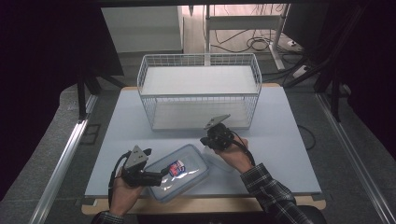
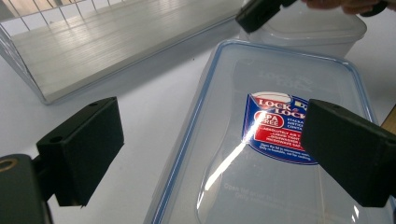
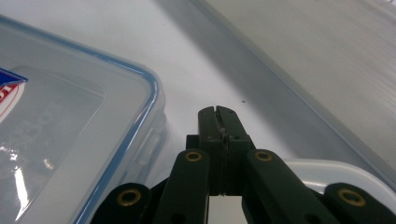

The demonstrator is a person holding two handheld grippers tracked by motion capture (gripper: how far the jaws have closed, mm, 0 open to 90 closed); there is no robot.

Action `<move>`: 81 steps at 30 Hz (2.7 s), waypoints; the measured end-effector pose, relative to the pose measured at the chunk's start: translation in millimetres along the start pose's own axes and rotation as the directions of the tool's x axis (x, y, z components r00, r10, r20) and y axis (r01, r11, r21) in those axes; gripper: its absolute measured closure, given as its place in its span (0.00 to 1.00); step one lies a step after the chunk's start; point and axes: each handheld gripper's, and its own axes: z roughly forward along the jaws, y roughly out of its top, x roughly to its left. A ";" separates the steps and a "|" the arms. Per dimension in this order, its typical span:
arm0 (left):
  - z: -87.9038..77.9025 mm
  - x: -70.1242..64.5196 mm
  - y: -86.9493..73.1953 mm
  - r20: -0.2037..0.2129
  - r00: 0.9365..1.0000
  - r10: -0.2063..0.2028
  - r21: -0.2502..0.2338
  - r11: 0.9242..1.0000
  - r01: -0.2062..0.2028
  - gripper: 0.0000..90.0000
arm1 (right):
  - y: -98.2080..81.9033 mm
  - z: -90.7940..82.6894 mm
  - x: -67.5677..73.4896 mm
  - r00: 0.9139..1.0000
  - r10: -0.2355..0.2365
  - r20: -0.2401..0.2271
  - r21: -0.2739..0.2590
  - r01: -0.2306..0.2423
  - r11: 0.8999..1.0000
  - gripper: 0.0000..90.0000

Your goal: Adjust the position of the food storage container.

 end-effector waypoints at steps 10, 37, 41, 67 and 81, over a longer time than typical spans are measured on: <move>-1.6 1.3 -0.6 0.010 1.000 -0.026 -0.010 1.000 0.026 0.07 | -13.4 -15.7 5.3 1.000 -0.006 -0.023 0.030 0.006 1.000 0.99; -5.0 -10.7 3.5 0.022 1.000 -0.002 0.035 0.999 0.001 0.13 | -105.2 -103.8 -42.8 0.971 0.195 0.141 -0.018 -0.194 0.981 0.99; -16.2 -10.4 0.9 0.005 1.000 -0.002 0.033 0.999 0.002 0.36 | -108.8 -106.7 -44.5 0.963 0.221 0.153 -0.021 -0.220 0.975 0.99; -45.1 -9.8 -59.7 -0.097 0.989 -0.109 0.259 0.957 0.131 1.00 | -101.1 -101.5 -13.6 0.987 0.144 0.071 -0.096 -0.137 0.986 0.96; -12.6 -4.8 -45.7 -0.128 0.984 -0.120 0.283 0.947 0.152 1.00 | -98.8 -92.8 -6.6 0.989 0.150 0.016 -0.086 -0.148 0.985 0.96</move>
